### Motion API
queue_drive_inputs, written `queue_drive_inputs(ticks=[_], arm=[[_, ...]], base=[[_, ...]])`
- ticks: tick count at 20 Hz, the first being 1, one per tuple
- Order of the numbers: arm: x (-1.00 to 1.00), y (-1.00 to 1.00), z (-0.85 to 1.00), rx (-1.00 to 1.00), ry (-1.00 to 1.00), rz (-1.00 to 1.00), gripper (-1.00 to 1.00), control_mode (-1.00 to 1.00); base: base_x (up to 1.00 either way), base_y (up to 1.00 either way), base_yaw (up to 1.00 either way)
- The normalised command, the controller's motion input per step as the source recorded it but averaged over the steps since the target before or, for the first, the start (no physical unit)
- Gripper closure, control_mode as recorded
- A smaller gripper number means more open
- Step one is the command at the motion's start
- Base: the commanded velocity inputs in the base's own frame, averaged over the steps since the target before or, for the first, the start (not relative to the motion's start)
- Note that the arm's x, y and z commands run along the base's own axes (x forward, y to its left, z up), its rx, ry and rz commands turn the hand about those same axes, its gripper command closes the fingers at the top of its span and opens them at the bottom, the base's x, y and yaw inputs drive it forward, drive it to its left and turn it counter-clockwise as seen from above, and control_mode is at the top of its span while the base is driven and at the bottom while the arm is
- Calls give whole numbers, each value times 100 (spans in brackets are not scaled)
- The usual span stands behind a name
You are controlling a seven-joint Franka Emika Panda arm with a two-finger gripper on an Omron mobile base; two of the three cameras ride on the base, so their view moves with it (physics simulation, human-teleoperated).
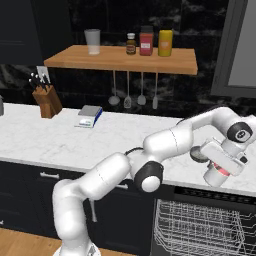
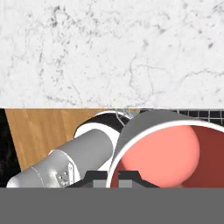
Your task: Pick up the cup and bowl from the counter, place them in the dishwasher, and close the dishwasher door.
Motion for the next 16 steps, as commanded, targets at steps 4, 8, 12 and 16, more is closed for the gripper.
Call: queue_drive_inputs(ticks=[4,8,12,16], arm=[[-100,100,-4,-8,-35,2,100,-100],[-100,100,0,-13,-36,0,100,-100],[-100,100,5,-16,-32,-4,100,-100],[-85,98,-5,-29,-17,-11,100,-100]], base=[[0,0,0],[0,0,0],[0,0,0],[0,0,0]])
